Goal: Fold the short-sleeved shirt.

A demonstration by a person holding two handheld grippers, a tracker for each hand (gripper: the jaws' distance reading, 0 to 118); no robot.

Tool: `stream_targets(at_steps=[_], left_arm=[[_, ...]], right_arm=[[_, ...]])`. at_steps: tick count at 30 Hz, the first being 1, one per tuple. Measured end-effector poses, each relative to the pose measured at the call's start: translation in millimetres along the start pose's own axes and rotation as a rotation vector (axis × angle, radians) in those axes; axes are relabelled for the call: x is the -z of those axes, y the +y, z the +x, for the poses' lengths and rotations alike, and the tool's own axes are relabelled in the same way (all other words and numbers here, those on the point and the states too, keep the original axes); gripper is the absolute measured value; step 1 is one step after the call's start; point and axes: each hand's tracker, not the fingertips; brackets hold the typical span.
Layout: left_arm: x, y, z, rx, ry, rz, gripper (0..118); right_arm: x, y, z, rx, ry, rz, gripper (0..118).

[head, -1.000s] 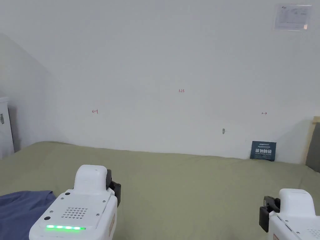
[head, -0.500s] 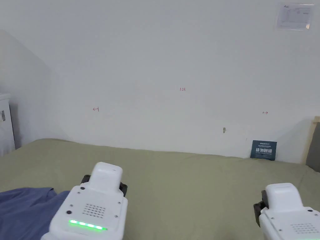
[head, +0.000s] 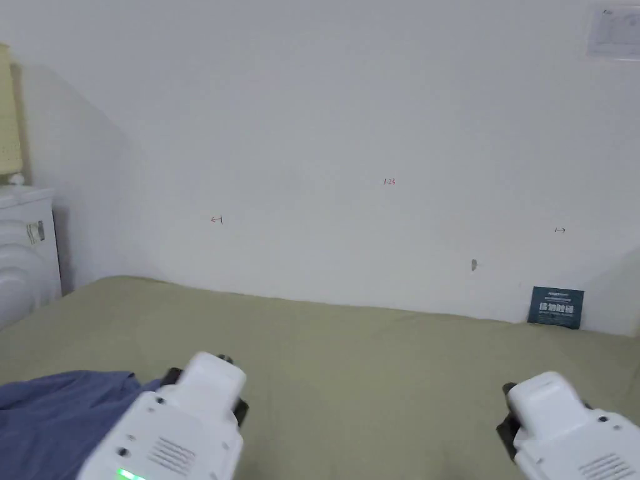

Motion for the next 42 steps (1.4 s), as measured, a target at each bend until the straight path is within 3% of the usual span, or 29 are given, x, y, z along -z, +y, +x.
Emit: stream_targets(at_steps=[1, 2, 3, 4, 6, 8, 19, 24, 32, 42], left_arm=[[1, 5, -10, -0.231, 0.011, -0.002, 2], [2, 10, -19, -0.403, 0.043, -0.015, 2], [4, 12, -25, -0.514, 0.068, -0.039, 2], [6, 16, -28, -0.535, 0.081, -0.055, 2], [6, 17, -24, -0.448, 0.069, -0.027, 2], [1, 19, -16, -0.338, 0.069, 0.009, 2], [-4, 18, -9, -0.347, 0.070, -0.008, 2], [-16, 22, -29, -0.312, 0.180, 0.017, 2], [-76, 19, -93, -0.227, 0.435, 0.053, 2], [-190, -8, -167, -0.199, 0.770, -0.007, 2]], right_arm=[[8, 0, 15, 0.211, -0.007, -0.017, 1], [9, 0, 26, 0.358, -0.039, -0.013, 1], [8, 0, 33, 0.453, -0.066, 0.000, 1], [7, -1, 38, 0.501, -0.106, 0.019, 1], [1, -2, 37, 0.441, -0.170, 0.055, 1], [1, -1, 41, 0.421, -0.171, 0.056, 1], [3, 3, 24, 0.378, -0.162, 0.029, 1], [13, 13, 2, 0.340, -0.095, 0.018, 1], [36, 48, -93, 0.298, 0.174, 0.070, 1], [22, 72, -249, 0.217, 0.653, 0.100, 1]])
